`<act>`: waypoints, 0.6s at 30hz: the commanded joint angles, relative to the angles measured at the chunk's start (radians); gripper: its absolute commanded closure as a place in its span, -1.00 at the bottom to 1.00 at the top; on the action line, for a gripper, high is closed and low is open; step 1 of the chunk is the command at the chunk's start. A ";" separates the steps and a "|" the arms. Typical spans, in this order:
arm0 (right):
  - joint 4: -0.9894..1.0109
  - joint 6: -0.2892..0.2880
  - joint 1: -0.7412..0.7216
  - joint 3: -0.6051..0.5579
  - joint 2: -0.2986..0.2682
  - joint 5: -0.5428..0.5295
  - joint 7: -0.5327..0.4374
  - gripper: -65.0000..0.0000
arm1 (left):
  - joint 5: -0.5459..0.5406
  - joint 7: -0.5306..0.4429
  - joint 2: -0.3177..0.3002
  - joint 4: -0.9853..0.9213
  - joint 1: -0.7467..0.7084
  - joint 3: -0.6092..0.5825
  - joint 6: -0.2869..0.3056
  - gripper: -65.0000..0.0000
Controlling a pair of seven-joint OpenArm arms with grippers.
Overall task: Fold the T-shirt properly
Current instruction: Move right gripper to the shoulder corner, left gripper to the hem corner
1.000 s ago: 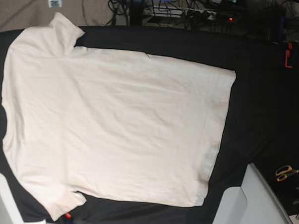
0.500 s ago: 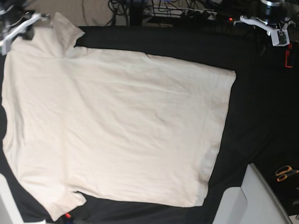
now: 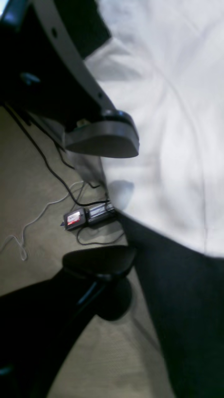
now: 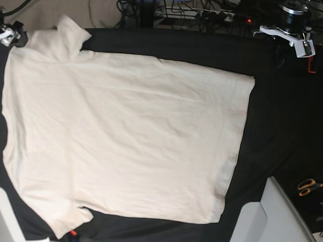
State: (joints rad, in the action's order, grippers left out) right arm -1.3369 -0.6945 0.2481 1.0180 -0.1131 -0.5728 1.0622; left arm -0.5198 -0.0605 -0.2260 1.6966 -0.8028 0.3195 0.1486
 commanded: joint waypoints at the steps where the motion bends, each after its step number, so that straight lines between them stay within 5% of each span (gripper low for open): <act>1: 0.010 -0.004 -0.002 0.005 -0.026 -0.022 -0.024 -0.28 | -0.044 -0.019 -0.029 -0.002 -0.016 0.003 0.024 0.92; 4: 0.061 -0.004 -0.002 0.000 -0.038 -0.020 -0.076 -0.28 | -0.119 0.001 -0.072 -0.031 -0.007 -0.021 0.093 0.92; 11: 0.156 -0.004 -0.026 0.000 -0.056 -0.019 -0.104 -0.28 | -0.129 0.227 -0.045 -0.046 0.070 0.039 0.104 0.92; 18: 0.165 -0.004 -0.023 -0.047 -0.052 -0.023 -0.099 -0.28 | -0.129 0.239 -0.023 -0.046 0.076 0.080 0.104 0.93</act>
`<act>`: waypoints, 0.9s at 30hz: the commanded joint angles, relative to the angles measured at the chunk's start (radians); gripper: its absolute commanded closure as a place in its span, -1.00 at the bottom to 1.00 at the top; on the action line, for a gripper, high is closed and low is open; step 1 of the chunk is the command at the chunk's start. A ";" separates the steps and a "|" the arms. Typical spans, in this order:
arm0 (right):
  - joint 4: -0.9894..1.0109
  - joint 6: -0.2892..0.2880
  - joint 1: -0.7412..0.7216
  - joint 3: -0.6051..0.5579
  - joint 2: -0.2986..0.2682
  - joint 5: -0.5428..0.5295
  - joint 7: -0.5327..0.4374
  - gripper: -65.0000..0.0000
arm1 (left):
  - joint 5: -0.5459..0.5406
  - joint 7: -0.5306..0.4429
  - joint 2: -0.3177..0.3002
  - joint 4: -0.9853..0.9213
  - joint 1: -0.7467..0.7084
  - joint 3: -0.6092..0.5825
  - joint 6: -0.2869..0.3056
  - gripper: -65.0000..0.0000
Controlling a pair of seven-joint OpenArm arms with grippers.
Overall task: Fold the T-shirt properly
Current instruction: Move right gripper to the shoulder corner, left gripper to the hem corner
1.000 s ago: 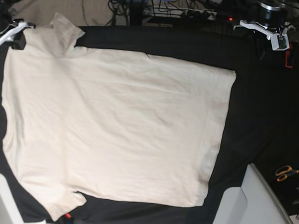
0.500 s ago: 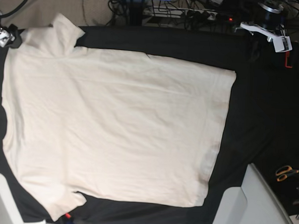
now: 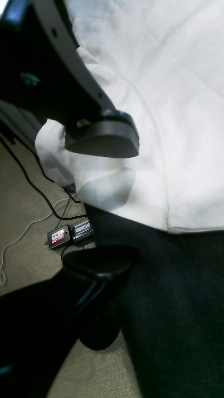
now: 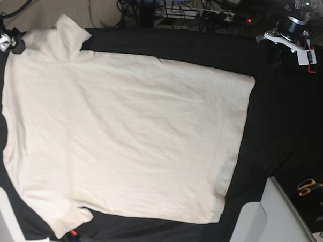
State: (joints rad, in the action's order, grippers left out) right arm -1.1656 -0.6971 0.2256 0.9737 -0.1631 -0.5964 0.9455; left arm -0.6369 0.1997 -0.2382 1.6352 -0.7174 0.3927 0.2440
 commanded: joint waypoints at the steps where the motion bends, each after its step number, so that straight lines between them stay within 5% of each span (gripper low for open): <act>1: -0.006 -0.001 -0.001 -0.019 -0.002 0.000 0.016 -0.28 | -0.011 -0.021 -0.011 0.015 -0.009 0.007 0.008 0.93; 6: -0.007 -0.001 -0.002 -0.048 0.015 0.000 0.014 -0.21 | -0.011 -0.026 -0.011 0.015 0.000 0.009 0.008 0.93; 13: -0.009 -0.001 -0.002 -0.086 0.024 0.002 0.017 0.45 | -0.025 -0.019 -0.005 0.006 0.018 0.009 0.008 0.92; 18: -0.004 -0.001 -0.002 -0.097 0.024 0.003 0.017 0.96 | -0.200 -0.018 -0.034 0.000 0.018 0.009 0.008 0.81; 23: -0.003 -0.001 -0.002 -0.095 0.024 0.003 0.016 0.98 | -0.257 -0.018 -0.046 -0.040 0.040 0.005 0.008 0.27; 27: -0.003 -0.001 -0.001 -0.095 0.023 0.003 0.016 0.98 | -0.258 -0.018 -0.039 -0.106 0.075 -0.008 0.008 0.24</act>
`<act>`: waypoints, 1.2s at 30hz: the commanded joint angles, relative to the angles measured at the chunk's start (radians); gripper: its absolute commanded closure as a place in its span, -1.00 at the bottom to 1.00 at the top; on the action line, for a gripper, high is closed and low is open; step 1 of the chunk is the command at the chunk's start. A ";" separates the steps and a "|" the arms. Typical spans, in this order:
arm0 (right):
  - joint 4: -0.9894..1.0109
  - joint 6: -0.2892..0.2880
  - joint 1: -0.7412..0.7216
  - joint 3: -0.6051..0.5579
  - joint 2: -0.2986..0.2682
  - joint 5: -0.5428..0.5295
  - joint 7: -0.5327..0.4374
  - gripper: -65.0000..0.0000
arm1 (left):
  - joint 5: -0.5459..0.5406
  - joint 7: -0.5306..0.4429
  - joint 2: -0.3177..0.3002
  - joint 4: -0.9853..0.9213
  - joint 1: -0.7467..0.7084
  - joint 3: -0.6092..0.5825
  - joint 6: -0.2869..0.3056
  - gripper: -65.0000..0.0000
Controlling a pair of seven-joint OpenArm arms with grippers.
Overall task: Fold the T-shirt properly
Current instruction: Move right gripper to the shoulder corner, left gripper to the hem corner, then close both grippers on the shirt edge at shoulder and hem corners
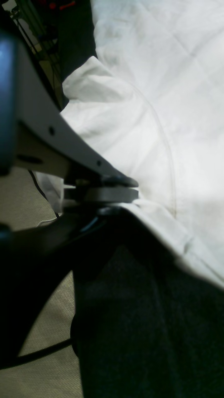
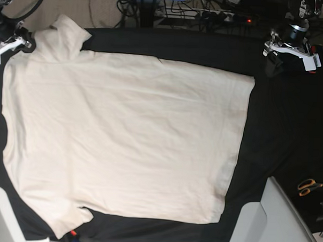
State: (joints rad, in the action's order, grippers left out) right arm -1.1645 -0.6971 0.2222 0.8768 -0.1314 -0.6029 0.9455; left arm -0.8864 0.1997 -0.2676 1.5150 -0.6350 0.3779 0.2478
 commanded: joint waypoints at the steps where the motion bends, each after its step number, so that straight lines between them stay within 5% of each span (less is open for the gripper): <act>1: -0.004 -0.001 0.003 0.002 -0.009 0.010 0.016 0.98 | -0.009 -0.018 -0.002 -0.014 0.008 -0.003 0.005 0.24; 10: -0.004 -0.001 0.003 0.000 -0.009 0.010 0.020 0.98 | -0.003 -0.018 0.020 -0.216 0.137 -0.012 0.155 0.24; 36: -0.009 -0.001 0.003 0.000 -0.011 0.008 0.022 0.98 | -0.001 -0.024 0.037 -0.368 0.277 -0.107 0.158 0.25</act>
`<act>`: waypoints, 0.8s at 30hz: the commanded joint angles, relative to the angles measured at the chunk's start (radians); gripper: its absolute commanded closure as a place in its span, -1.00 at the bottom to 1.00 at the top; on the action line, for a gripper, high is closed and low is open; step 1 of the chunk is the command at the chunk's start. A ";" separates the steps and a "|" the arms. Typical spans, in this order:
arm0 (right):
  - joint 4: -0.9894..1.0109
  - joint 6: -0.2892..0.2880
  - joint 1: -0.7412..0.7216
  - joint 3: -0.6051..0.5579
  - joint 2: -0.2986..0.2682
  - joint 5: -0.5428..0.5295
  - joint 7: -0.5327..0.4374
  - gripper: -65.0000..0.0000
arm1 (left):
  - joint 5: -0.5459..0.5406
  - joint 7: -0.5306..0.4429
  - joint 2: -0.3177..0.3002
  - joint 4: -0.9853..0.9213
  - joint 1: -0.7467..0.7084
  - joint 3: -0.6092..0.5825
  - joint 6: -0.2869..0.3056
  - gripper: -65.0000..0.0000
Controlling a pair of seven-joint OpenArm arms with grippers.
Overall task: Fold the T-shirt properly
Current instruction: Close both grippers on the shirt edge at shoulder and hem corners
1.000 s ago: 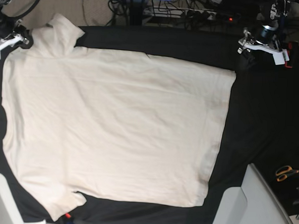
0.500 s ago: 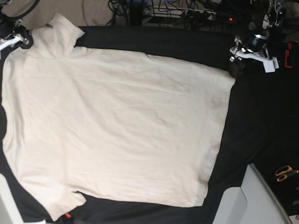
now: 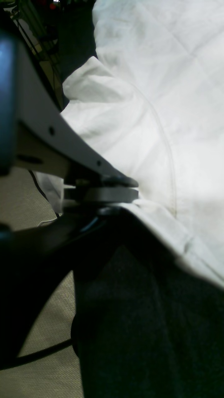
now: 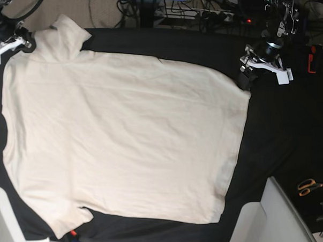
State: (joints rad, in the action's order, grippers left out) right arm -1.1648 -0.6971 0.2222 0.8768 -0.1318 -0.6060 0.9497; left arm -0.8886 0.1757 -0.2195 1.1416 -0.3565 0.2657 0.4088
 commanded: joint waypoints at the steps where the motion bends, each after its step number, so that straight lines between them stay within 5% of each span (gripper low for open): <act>1: -0.008 -0.001 0.003 0.000 -0.010 0.011 0.018 0.98 | 0.001 -0.002 -0.013 0.007 -0.002 0.005 -0.003 0.25; 11: -0.005 -0.001 0.003 -0.001 -0.010 0.013 0.018 0.98 | 0.001 -0.002 -0.016 0.079 -0.042 0.105 0.000 0.24; 16: -0.005 -0.001 0.000 -0.001 -0.010 0.013 0.018 0.98 | 0.001 0.003 -0.016 0.179 -0.072 0.102 0.100 0.23; 24: -0.005 -0.001 0.001 -0.001 -0.010 0.013 0.018 0.98 | 0.088 0.005 -0.011 0.125 0.004 0.099 0.100 0.23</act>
State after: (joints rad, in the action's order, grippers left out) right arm -1.1645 -0.6971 0.2218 0.8768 -0.1322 -0.6052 0.9504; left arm -0.7784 0.2001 -0.2195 1.2545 -0.3504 0.3592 0.4957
